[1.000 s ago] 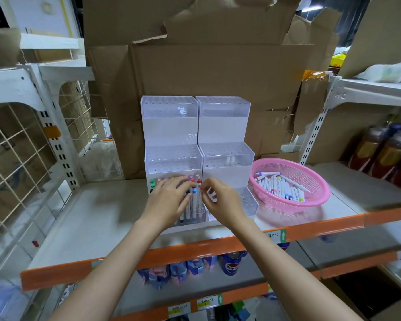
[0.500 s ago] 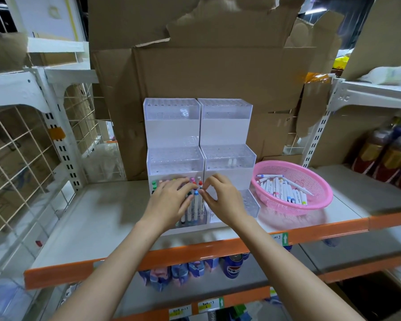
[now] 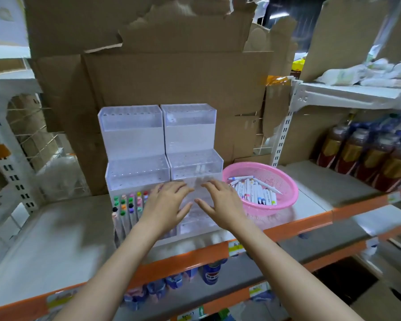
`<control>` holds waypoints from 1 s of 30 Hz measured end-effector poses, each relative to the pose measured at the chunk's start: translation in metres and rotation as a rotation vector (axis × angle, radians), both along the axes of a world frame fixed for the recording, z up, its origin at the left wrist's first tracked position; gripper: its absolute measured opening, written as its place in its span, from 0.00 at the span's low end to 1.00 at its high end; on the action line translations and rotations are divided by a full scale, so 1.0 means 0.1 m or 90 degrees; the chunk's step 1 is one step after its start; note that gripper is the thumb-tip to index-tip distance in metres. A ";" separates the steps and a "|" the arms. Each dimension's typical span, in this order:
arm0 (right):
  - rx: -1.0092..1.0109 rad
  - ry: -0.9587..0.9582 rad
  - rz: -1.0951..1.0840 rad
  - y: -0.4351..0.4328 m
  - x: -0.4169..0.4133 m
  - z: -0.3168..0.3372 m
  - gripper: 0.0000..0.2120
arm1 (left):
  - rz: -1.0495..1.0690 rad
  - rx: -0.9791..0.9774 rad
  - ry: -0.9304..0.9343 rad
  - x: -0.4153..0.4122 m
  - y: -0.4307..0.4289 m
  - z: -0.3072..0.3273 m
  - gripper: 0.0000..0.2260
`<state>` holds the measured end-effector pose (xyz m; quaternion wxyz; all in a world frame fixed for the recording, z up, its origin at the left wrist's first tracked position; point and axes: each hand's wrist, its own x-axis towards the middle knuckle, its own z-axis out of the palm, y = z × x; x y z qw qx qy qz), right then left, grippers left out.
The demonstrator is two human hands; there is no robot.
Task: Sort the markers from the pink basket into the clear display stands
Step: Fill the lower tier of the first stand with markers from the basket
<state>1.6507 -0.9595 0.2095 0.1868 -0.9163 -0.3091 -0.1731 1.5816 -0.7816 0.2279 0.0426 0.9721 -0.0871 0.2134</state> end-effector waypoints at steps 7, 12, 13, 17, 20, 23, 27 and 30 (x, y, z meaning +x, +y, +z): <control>-0.039 0.064 -0.099 -0.69 0.35 0.01 0.30 | -0.051 0.045 0.024 0.52 -0.71 -0.08 0.18; -0.105 0.140 -0.173 -1.16 0.63 -0.02 0.24 | -0.106 -0.027 0.084 0.94 -1.24 -0.14 0.21; -0.114 0.159 -0.180 -1.25 0.70 -0.03 0.24 | -0.114 -0.040 0.099 1.02 -1.34 -0.15 0.22; -0.118 0.241 -0.191 -1.52 1.00 -0.07 0.22 | -0.074 -0.062 0.168 1.33 -1.64 -0.24 0.17; -0.124 0.277 -0.186 -1.59 1.20 -0.11 0.21 | 0.000 -0.077 0.243 1.56 -1.73 -0.34 0.16; -0.122 0.281 -0.170 -1.60 1.38 -0.15 0.19 | 0.077 -0.100 0.255 1.70 -1.78 -0.36 0.14; -0.141 0.266 -0.163 -1.59 1.56 -0.21 0.16 | 0.137 -0.111 0.192 1.78 -1.83 -0.36 0.10; -0.166 0.264 -0.152 -1.57 1.64 -0.28 0.15 | 0.156 -0.076 0.205 1.83 -1.85 -0.36 0.08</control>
